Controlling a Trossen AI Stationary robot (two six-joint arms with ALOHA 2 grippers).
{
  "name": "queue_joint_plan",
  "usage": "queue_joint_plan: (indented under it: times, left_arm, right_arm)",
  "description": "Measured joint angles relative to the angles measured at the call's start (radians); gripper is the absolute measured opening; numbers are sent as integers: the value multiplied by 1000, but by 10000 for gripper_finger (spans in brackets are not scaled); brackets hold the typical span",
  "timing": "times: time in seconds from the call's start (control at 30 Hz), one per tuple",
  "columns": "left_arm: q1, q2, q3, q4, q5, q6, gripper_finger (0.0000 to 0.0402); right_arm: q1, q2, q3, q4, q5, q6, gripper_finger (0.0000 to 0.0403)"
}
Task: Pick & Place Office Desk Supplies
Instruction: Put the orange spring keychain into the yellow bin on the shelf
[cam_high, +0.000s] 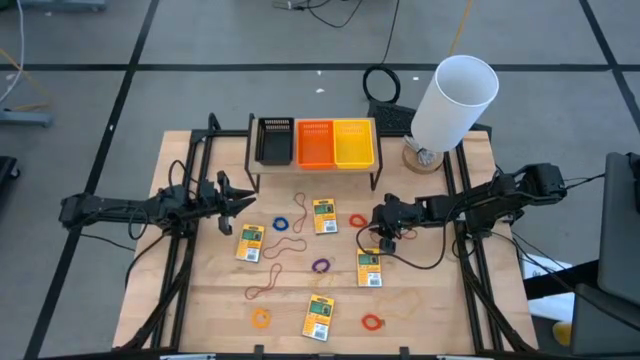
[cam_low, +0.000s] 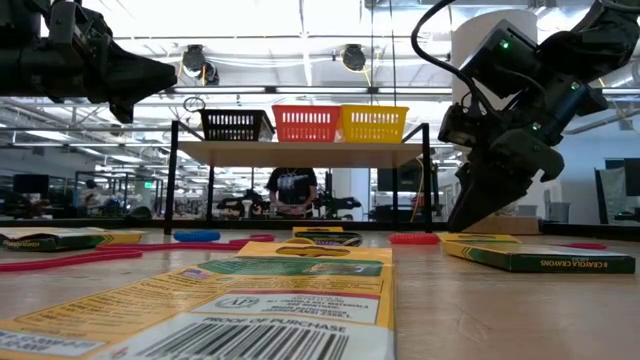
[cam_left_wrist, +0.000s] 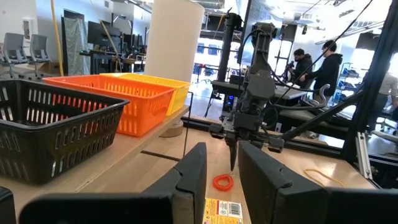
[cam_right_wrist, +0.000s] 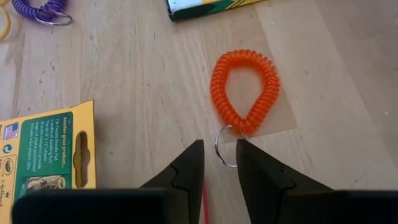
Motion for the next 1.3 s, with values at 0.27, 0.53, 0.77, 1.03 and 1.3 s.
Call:
queue_joint_plan:
  times: [0.27,0.53,0.77,1.03,1.3]
  left_arm:
    - [0,0,0,-1,0,0,81]
    - [0,0,0,-2,0,0,81]
    - [0,0,0,-3,0,0,81]
    - [0,0,0,-3,0,0,81]
    - [0,0,0,-3,0,0,81]
  right_arm:
    - [0,0,0,5,-2,-3,86]
    - [0,-1,-25,14,4,15,86]
    - [-6,-1,-40,52,26,18,86]
    - [-6,0,-43,60,24,18,86]
    - [-6,95,-43,163,-21,4,86]
